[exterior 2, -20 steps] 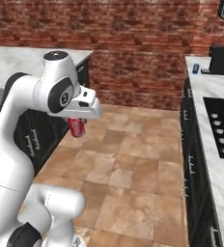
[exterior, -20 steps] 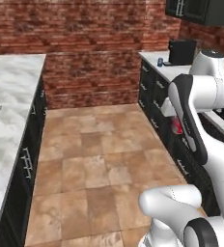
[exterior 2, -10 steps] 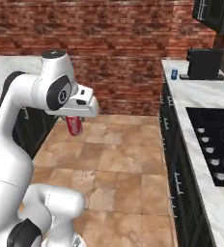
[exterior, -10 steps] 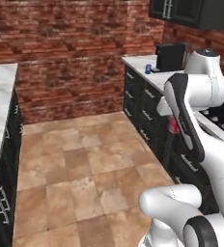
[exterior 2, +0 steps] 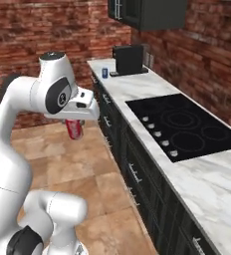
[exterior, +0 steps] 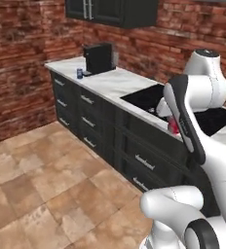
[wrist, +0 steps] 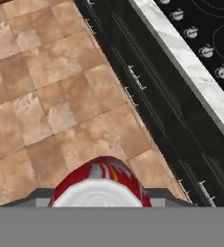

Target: Four empty soda cans are scattered around the kitchen. Gather all the cans and cluster them next to the stove for recycling.

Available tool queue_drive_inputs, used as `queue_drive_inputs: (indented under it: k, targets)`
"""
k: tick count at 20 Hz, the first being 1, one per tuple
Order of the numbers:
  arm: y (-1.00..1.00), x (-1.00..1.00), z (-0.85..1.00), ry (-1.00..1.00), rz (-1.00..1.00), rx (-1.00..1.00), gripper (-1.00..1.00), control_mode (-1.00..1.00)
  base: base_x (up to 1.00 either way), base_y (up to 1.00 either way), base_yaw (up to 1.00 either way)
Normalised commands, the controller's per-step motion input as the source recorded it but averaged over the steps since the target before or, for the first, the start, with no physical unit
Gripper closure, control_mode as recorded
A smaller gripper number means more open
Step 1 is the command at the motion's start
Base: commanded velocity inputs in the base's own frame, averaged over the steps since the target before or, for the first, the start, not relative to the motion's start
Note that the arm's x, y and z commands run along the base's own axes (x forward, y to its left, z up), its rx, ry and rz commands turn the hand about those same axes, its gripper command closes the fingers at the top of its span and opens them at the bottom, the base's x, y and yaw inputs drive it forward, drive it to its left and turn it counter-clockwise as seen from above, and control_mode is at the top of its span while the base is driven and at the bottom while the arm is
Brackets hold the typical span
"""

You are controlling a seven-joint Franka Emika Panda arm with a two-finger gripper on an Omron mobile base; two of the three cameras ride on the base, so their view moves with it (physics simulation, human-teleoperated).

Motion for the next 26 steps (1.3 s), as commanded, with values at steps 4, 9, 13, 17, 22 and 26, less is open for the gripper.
queue_drive_inputs:
  k: [4,9,13,17,22,26]
  targets:
    - [0.0,0.0,0.0,0.0,0.0,0.0,1.0,1.0,0.65,0.01,-0.55]
    - [0.0,0.0,0.0,0.0,0.0,0.0,1.0,1.0,0.67,0.0,-0.54]
    - [0.0,0.0,0.0,0.0,0.0,0.0,1.0,1.0,0.66,0.0,-0.56]
    - [0.0,0.0,0.0,0.0,0.0,0.0,1.0,1.0,0.52,0.0,-0.57]
    - [0.0,0.0,0.0,0.0,0.0,0.0,1.0,1.0,0.06,0.06,-0.57]
    - [0.0,0.0,0.0,0.0,0.0,0.0,1.0,1.0,0.1,0.12,-0.56]
